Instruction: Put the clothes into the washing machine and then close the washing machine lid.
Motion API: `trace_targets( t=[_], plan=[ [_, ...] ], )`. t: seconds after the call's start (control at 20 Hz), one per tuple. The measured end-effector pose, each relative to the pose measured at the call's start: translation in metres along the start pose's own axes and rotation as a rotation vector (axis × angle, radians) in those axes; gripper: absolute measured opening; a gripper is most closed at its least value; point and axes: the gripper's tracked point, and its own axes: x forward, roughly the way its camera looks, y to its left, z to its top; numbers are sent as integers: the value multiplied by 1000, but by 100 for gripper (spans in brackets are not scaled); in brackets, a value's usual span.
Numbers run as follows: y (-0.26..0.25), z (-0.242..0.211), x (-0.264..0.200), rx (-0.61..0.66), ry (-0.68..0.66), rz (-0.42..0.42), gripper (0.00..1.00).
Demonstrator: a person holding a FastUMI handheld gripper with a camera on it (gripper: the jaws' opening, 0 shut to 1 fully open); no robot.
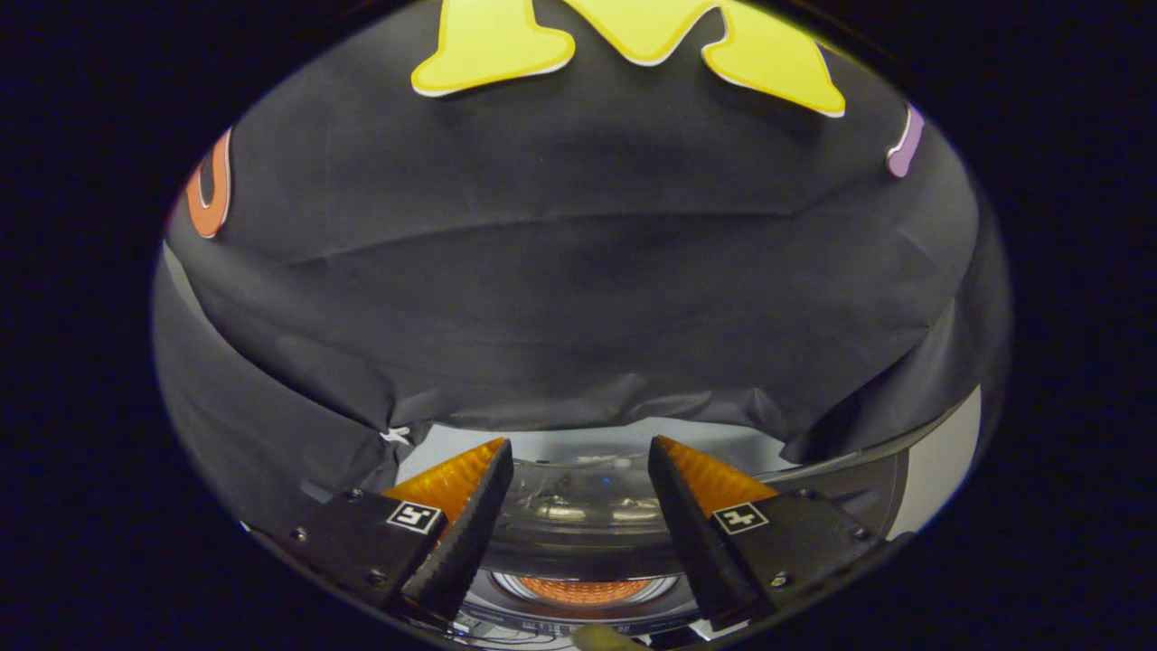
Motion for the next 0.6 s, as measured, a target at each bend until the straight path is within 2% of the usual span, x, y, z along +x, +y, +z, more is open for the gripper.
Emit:
trace_targets(
  t=[0.2,0.35,0.6],
  plan=[
    [-9,-9,7,11,-2,-34,95],
    [-10,-11,4,16,2,-28,99],
    [-12,-13,4,19,-20,-31,99]
  ],
)
